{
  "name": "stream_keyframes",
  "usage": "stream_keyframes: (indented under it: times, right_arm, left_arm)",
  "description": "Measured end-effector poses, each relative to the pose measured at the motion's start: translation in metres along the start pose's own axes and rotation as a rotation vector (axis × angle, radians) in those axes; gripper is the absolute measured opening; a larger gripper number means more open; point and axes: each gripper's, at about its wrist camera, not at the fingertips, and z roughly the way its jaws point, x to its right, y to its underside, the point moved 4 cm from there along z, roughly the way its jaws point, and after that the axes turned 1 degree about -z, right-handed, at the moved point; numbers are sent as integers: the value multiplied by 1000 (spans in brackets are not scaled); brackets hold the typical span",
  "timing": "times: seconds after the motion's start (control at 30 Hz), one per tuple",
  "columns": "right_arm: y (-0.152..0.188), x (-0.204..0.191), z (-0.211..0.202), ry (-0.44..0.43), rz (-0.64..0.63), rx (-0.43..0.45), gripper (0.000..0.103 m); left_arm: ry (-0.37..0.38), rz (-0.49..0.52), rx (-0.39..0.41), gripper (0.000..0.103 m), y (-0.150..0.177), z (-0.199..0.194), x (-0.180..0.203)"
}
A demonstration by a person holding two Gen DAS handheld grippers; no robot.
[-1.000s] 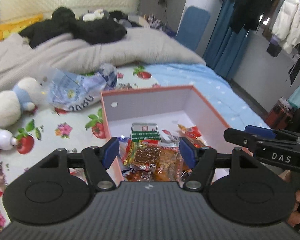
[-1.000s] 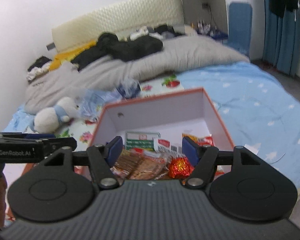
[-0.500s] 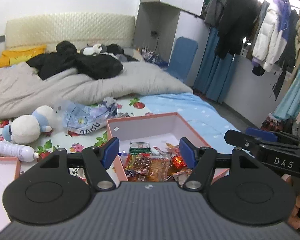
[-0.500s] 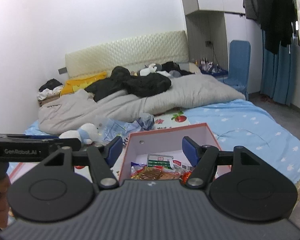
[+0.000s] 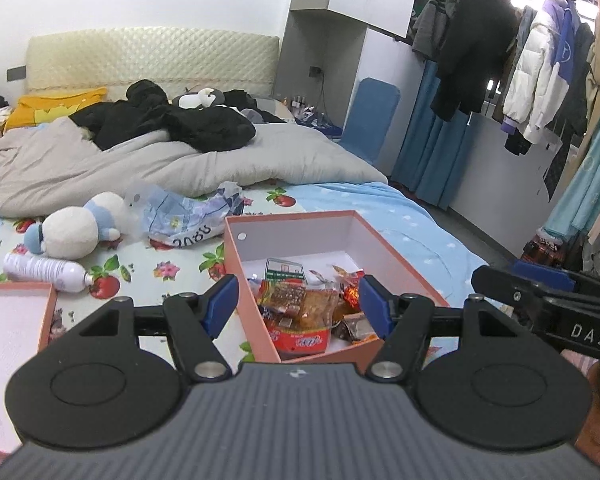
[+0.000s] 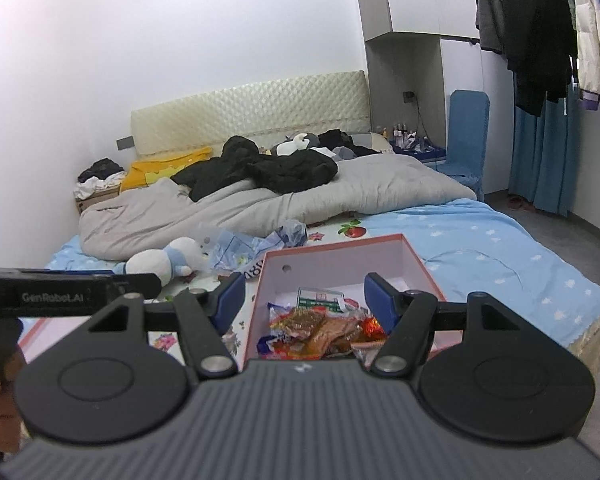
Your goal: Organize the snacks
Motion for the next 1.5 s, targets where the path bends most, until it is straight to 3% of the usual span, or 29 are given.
stream_keyframes:
  times: [0.47, 0.57, 0.63, 0.67, 0.7, 1.03, 1.5]
  right_arm:
    - [42, -3, -8, 35, 13, -42, 68]
    - [43, -1, -7, 25, 25, -41, 68]
    - [43, 1, -7, 32, 32, -41, 78]
    - [43, 2, -7, 38, 36, -36, 93]
    - [43, 4, -7, 44, 39, -30, 94]
    - [48, 14, -2, 71, 66, -62, 94]
    - [47, 17, -5, 86, 78, -41, 94]
  left_arm:
    - [-17, 9, -29, 72, 33, -11, -6]
    - [-28, 5, -35, 85, 36, -9, -7]
    - [-35, 7, -35, 90, 38, -7, -7]
    - [-38, 5, -37, 95, 38, -6, -7]
    - [-38, 3, -38, 97, 39, -6, -8]
    - [-54, -8, -62, 101, 39, 3, -11]
    - [-88, -4, -77, 101, 39, 7, -11]
